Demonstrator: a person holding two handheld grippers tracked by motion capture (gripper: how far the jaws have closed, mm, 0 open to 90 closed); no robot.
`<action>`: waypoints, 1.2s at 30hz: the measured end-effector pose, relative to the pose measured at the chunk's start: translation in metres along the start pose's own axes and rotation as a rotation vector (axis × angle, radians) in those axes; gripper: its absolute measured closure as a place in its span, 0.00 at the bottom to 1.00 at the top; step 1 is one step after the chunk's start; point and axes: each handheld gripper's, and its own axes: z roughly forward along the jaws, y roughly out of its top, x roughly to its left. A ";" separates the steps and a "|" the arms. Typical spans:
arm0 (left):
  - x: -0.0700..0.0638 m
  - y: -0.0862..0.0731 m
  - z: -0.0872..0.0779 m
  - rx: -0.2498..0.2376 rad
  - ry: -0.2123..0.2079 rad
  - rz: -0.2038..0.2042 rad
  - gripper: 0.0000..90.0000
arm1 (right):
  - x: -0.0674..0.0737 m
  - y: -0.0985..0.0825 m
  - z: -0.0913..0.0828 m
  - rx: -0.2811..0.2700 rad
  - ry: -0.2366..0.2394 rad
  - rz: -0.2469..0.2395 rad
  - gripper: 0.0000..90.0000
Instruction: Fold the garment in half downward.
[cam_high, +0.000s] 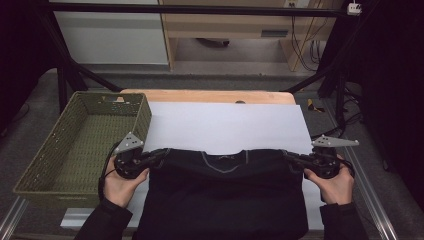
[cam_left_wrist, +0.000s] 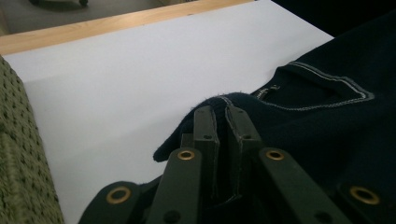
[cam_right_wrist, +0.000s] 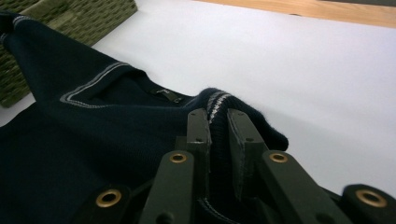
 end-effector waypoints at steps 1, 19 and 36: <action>-0.001 -0.002 -0.002 0.002 -0.013 -0.005 0.92 | 0.002 -0.002 -0.001 0.002 0.004 0.003 0.89; -0.030 -0.053 -0.027 0.068 -0.085 0.004 0.92 | 0.025 -0.053 -0.015 0.077 0.060 0.028 0.89; -0.047 -0.107 -0.022 0.233 -0.085 -0.012 0.91 | 0.022 -0.112 -0.002 0.159 0.051 0.095 0.88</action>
